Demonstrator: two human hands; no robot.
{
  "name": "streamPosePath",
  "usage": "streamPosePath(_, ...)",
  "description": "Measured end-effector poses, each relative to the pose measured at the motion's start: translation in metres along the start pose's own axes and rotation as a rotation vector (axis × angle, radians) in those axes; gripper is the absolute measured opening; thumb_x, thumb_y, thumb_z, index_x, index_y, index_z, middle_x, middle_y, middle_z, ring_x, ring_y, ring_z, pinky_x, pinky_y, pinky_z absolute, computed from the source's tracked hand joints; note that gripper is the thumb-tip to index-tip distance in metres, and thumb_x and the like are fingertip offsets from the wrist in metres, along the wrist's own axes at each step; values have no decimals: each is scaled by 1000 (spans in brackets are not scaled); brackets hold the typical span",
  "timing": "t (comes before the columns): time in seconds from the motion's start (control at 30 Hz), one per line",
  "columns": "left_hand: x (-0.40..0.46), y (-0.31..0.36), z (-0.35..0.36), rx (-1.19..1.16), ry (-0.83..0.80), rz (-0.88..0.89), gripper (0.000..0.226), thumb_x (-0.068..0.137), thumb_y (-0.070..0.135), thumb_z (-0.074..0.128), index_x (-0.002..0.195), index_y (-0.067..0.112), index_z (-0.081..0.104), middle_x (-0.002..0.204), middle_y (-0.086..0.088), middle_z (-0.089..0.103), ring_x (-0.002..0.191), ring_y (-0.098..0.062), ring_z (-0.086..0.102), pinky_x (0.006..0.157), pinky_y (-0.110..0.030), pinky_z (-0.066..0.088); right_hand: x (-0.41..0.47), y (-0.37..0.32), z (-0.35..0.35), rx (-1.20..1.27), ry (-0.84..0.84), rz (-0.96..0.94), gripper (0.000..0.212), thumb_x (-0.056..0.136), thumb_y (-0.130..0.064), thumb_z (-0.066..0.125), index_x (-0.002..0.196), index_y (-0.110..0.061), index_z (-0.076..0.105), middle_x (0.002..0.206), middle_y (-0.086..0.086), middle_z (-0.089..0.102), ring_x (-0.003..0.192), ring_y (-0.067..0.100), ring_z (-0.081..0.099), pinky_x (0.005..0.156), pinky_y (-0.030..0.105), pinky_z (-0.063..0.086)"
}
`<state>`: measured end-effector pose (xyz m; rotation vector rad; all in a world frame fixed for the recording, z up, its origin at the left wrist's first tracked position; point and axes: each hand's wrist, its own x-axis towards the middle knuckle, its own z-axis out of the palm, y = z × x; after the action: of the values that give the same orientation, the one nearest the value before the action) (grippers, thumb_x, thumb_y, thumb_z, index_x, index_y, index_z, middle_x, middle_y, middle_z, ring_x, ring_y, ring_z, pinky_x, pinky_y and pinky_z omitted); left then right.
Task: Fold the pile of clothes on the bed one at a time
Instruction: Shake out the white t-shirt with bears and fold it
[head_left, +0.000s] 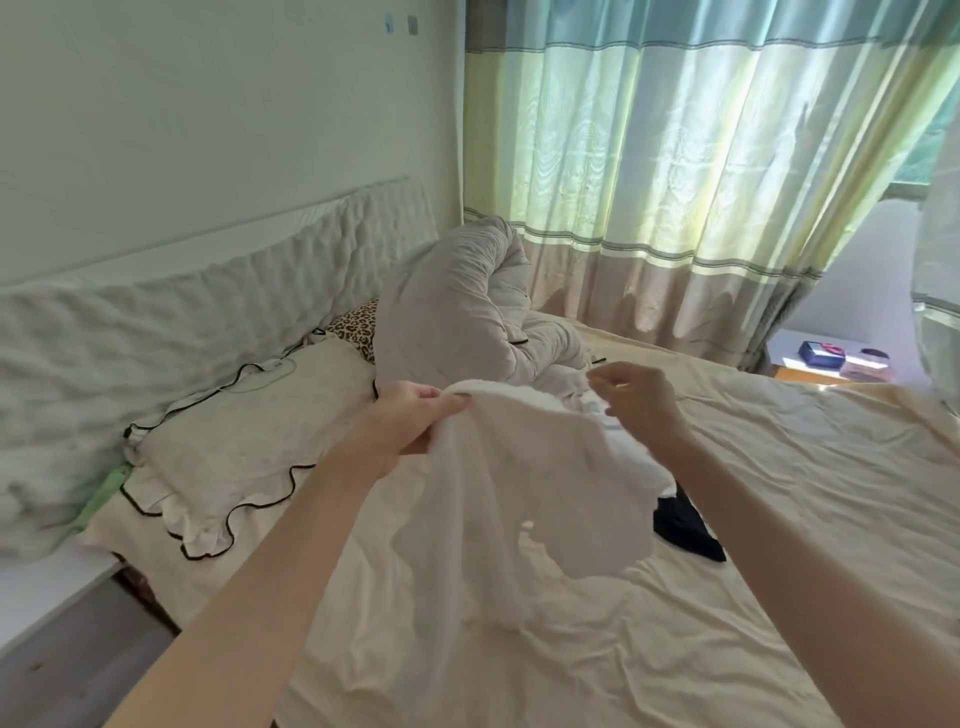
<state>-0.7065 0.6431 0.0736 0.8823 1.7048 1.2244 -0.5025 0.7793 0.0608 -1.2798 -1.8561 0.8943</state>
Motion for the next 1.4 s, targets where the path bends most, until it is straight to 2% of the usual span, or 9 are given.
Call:
streamPosePath(0.1, 7, 11, 23, -189, 39, -83, 10, 85, 9, 62, 94, 3, 62, 71, -8, 58, 58, -15, 57, 48, -21, 53, -46, 2, 24, 172, -275, 2, 6, 86, -8, 66, 90, -6, 68, 78, 5, 67, 67, 10, 63, 67, 30, 54)
streamPosePath(0.2, 10, 16, 45, -230, -7, -117, 7, 84, 5, 61, 86, -3, 61, 71, -15, 59, 61, -20, 60, 52, -26, 56, -73, 5, 43, 277, -565, 41, 25, 84, -20, 70, 107, -12, 65, 97, 0, 70, 86, 9, 67, 72, 22, 52)
streamPosePath(0.37, 9, 19, 55, -185, -77, -35, 20, 88, 13, 63, 97, -4, 63, 83, -16, 66, 65, -17, 67, 60, -24, 58, -66, 2, 48, 336, -201, -27, 22, 93, -7, 55, 91, 15, 58, 76, 11, 51, 71, 17, 43, 64, 28, 35)
streamPosePath(0.53, 7, -4, 33, 274, -158, 247, 46, 82, 31, 71, 123, 32, 50, 122, 11, 52, 112, -5, 50, 91, -25, 44, -49, -18, 16, 268, -265, -94, 20, 95, -3, 46, 79, -6, 58, 65, -3, 43, 58, 5, 38, 54, 19, 31)
streamPosePath(0.63, 4, -21, 45, 365, -190, 421, 38, 81, 28, 72, 115, 31, 54, 115, 13, 57, 106, 0, 51, 89, -16, 38, -40, -38, 8, 180, -330, -185, 25, 96, -7, 47, 72, 1, 50, 66, 5, 37, 60, 12, 34, 54, 25, 27)
streamPosePath(0.77, 8, -28, 57, 505, 6, 520, 12, 88, 24, 63, 81, 16, 57, 73, 4, 60, 73, -16, 57, 63, -23, 37, -34, -52, -7, 168, -309, -254, 20, 94, -8, 53, 83, 7, 61, 76, 8, 49, 71, 15, 42, 62, 25, 34)
streamPosePath(0.97, 13, -10, 45, 800, 390, 461, 23, 81, 18, 56, 103, 18, 50, 92, 0, 47, 81, -28, 55, 66, -33, 37, -23, -55, -33, -132, 2, -296, 24, 86, -3, 53, 93, -13, 73, 79, -6, 64, 80, 13, 57, 66, 12, 38)
streamPosePath(1.2, 3, 21, 83, 459, 268, 406, 15, 86, 35, 59, 82, 21, 57, 67, 8, 59, 72, -18, 60, 68, -29, 45, -18, -73, -23, -97, 100, -359, 12, 84, -13, 60, 76, -22, 62, 38, -11, 45, 41, -1, 44, 45, 8, 31)
streamPosePath(1.4, -3, 50, 53, 133, -13, 438, 8, 90, 19, 60, 83, 15, 61, 62, -4, 54, 54, -12, 46, 55, -25, 38, -20, -65, -46, -210, 127, -406, 18, 87, -7, 52, 84, -20, 64, 55, -17, 50, 56, -3, 47, 55, 7, 32)
